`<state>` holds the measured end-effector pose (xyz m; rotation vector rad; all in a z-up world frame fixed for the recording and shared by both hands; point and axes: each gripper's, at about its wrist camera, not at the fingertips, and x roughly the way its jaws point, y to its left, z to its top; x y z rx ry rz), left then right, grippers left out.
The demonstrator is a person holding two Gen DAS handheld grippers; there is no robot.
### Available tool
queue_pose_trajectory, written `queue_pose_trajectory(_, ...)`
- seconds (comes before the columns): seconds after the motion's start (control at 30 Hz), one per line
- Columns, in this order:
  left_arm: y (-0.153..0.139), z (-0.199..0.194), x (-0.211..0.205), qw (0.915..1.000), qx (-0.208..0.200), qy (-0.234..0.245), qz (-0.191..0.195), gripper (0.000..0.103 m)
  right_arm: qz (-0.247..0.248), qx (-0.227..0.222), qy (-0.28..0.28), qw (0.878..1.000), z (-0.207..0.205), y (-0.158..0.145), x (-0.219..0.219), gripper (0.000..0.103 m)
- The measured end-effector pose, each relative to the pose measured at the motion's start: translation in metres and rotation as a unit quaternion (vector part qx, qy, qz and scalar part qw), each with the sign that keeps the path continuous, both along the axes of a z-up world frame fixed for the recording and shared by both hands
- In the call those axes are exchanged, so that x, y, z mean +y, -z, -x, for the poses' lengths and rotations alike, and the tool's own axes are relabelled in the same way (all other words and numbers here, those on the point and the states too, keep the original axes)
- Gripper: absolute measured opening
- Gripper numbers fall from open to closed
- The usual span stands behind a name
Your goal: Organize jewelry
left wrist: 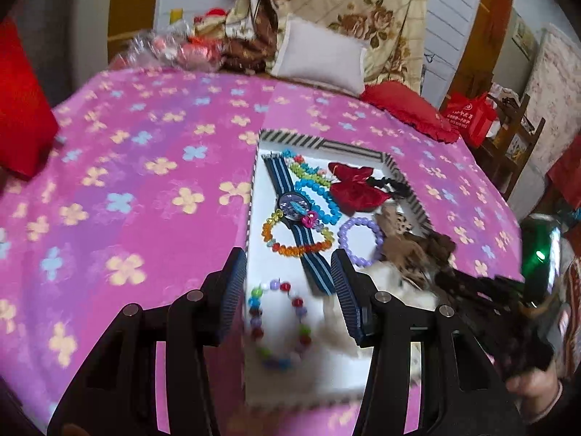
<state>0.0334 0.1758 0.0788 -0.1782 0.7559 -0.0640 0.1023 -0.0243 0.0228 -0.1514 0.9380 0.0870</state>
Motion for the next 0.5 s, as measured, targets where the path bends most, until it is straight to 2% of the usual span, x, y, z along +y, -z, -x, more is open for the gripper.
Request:
queue_pose_trajectory(0.03, -0.007, 0.011, -0.002, 0.9999, -0.010, -0.006, -0.012, 0.049, -0.017, -0.002, 0.002, 1.000, 0.004, -0.005, -0.004, 0.015)
queue_pose_trajectory(0.13, -0.033, 0.046, -0.007, 0.9969, -0.050, -0.041, -0.044, 0.066, -0.041, -0.019, 0.010, 0.999, 0.019, -0.022, -0.015, 0.016)
queue_pose_trajectory(0.2, -0.048, 0.067, -0.008, 0.9916, -0.088, -0.075, -0.059, 0.078, -0.044, -0.034, 0.014, 0.998, 0.031, -0.032, -0.021, 0.025)
queue_pose_trajectory(0.27, -0.061, 0.085, -0.008, 0.9841, -0.122, -0.105, -0.074, 0.090, -0.054, -0.047, 0.013, 0.997, 0.048, -0.040, -0.027, 0.044)
queue_pose_trajectory(0.3, -0.067, 0.094, -0.008, 0.9801, -0.136, -0.118, -0.083, 0.092, -0.058, -0.051, 0.011, 0.997, 0.055, -0.042, -0.030, 0.046)
queue_pose_trajectory(0.33, -0.073, 0.104, -0.009, 0.9761, -0.146, -0.132, -0.092, 0.099, -0.059, -0.056, 0.007, 0.997, 0.065, -0.044, -0.031, 0.046)
queue_pose_trajectory(0.37, -0.078, 0.112, -0.011, 0.9730, -0.152, -0.142, -0.100, 0.102, -0.057, -0.058, 0.004, 0.997, 0.071, -0.045, -0.031, 0.046)
queue_pose_trajectory(0.5, -0.092, 0.139, -0.016, 0.9673, -0.164, -0.154, -0.116, 0.102, -0.049, -0.063, -0.010, 0.997, 0.095, -0.050, -0.031, 0.046)
